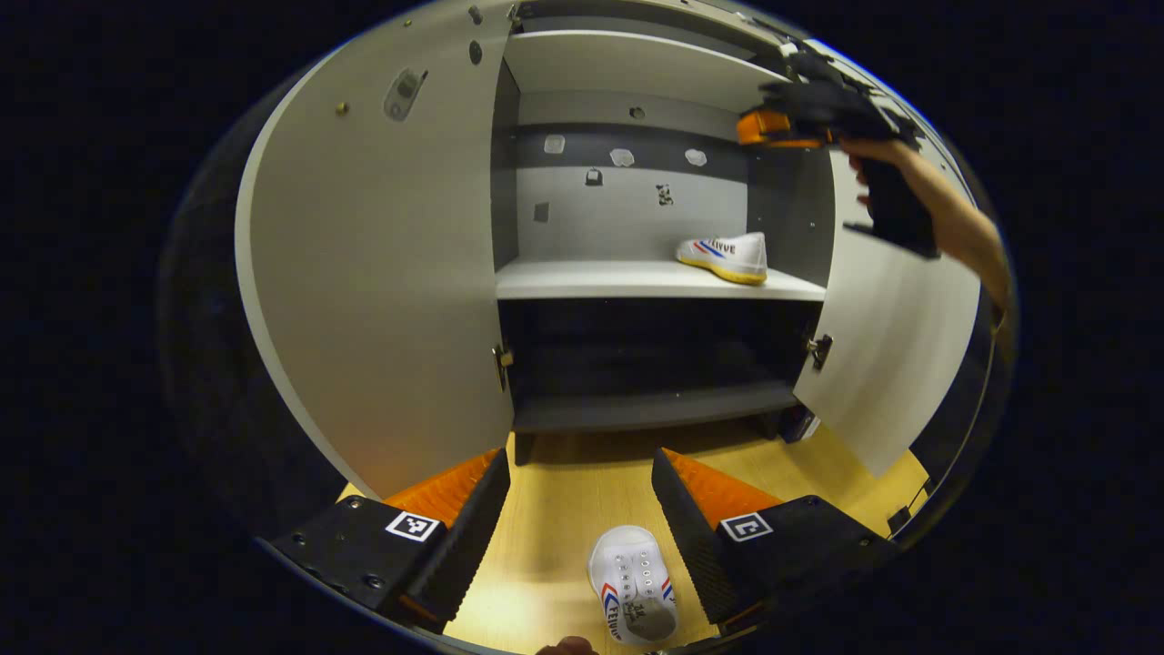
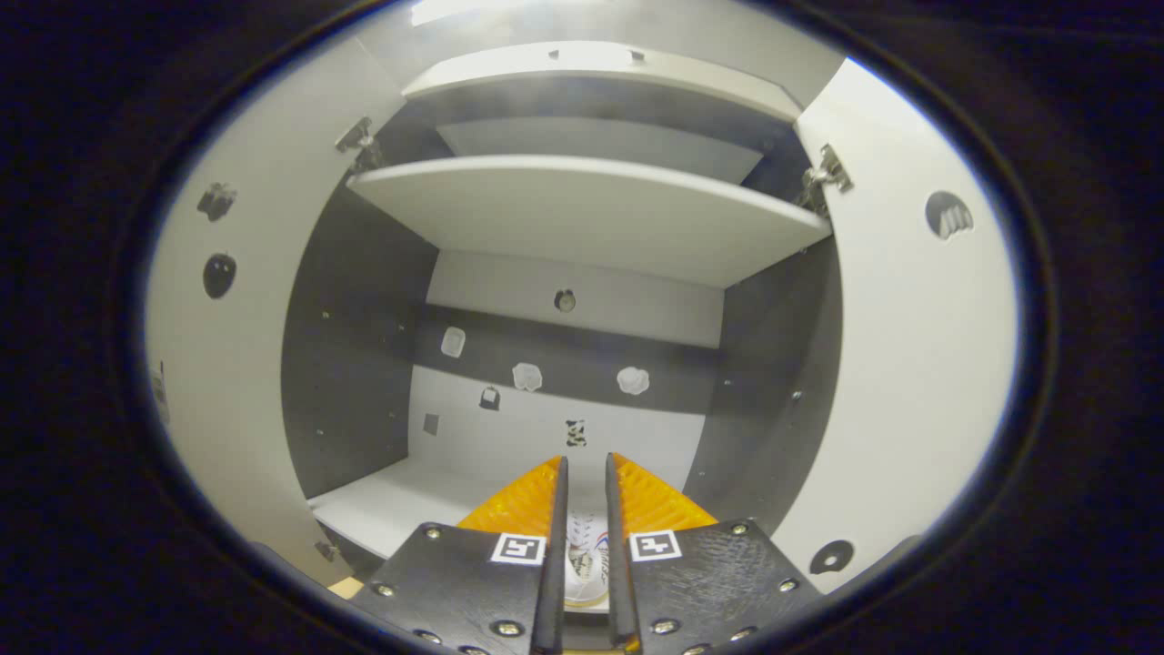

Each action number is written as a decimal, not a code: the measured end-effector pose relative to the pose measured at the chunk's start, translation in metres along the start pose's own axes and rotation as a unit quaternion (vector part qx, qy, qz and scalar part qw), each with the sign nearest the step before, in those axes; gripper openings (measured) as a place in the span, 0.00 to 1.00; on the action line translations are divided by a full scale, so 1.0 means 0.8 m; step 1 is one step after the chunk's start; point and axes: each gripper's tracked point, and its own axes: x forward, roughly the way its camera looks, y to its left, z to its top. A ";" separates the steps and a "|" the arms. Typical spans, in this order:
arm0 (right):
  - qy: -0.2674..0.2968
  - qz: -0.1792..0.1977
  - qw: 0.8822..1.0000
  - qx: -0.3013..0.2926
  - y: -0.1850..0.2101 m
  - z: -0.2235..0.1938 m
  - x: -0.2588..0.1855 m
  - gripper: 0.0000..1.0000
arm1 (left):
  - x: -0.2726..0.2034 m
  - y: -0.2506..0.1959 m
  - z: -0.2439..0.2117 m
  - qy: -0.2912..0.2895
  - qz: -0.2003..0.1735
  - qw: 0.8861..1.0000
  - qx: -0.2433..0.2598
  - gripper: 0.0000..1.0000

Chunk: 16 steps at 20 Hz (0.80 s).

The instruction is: Grab one shoe with the right hand and put it into the shoe cabinet, grab the other shoe with the left hand and put it into the shoe cabinet; then close the right door with the right hand and the left door with the left hand.

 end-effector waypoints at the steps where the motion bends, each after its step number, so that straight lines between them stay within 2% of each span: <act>1: -0.010 -0.001 1.000 0.004 -0.004 0.017 -0.013 0.19 | 0.006 -0.003 -0.022 0.013 -0.005 1.000 -0.001 0.96; 3: -0.024 -0.002 1.000 0.011 -0.015 0.044 -0.037 0.23 | 0.016 -0.008 -0.060 0.034 -0.011 0.999 0.003 0.96; 4: -0.032 -0.004 0.999 0.011 -0.022 0.056 -0.049 0.19 | 0.021 -0.011 -0.082 0.045 -0.012 0.999 0.005 0.97; 7: -0.052 -0.009 0.999 0.007 -0.039 0.087 -0.082 0.19 | 0.031 -0.024 -0.133 0.074 -0.026 0.997 0.007 0.96; 12: -0.070 -0.023 0.997 0.009 -0.063 0.113 -0.123 0.19 | 0.035 -0.031 -0.208 0.129 -0.034 0.991 -0.010 0.97; 16: -0.072 -0.038 0.997 -0.001 -0.082 0.117 -0.141 0.19 | 0.033 -0.022 -0.256 0.166 -0.026 0.986 -0.021 0.98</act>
